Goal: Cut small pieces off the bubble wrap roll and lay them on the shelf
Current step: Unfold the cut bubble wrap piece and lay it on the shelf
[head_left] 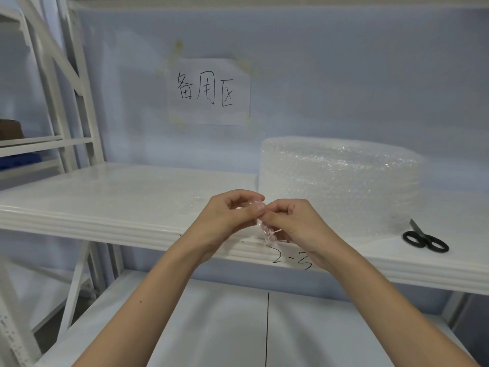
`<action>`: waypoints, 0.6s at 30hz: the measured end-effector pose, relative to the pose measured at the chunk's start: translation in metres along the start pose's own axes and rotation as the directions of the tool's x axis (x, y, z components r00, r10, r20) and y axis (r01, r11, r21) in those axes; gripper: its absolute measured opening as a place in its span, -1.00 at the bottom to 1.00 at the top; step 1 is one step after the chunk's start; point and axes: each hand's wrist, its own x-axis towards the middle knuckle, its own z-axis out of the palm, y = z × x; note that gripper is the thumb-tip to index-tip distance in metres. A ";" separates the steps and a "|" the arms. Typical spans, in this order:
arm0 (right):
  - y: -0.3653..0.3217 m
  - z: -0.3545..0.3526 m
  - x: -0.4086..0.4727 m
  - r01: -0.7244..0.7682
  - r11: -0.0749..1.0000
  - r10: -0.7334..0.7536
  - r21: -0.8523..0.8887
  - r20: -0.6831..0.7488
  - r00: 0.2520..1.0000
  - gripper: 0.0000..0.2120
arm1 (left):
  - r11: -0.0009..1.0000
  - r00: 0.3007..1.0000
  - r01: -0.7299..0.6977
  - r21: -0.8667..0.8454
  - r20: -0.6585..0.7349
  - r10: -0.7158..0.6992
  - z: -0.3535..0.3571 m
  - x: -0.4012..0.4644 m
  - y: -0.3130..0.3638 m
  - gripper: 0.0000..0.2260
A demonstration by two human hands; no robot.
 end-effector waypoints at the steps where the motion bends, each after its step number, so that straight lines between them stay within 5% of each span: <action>1: 0.000 0.000 0.000 0.001 1.000 -0.001 0.010 0.002 1.000 -0.90 | 1.000 1.000 0.005 0.000 0.009 -0.005 0.000 0.000 0.000 -0.86; 8: 0.005 -0.002 0.000 -0.036 0.999 0.036 0.001 0.065 0.997 -0.81 | 1.000 0.996 -0.010 -0.009 -0.089 0.009 -0.003 0.004 -0.001 -0.92; 18: 0.003 0.003 -0.002 -0.017 0.997 0.024 -0.074 0.102 0.995 -0.92 | 0.990 0.989 -0.053 0.133 -0.131 0.070 -0.004 0.005 -0.003 -0.87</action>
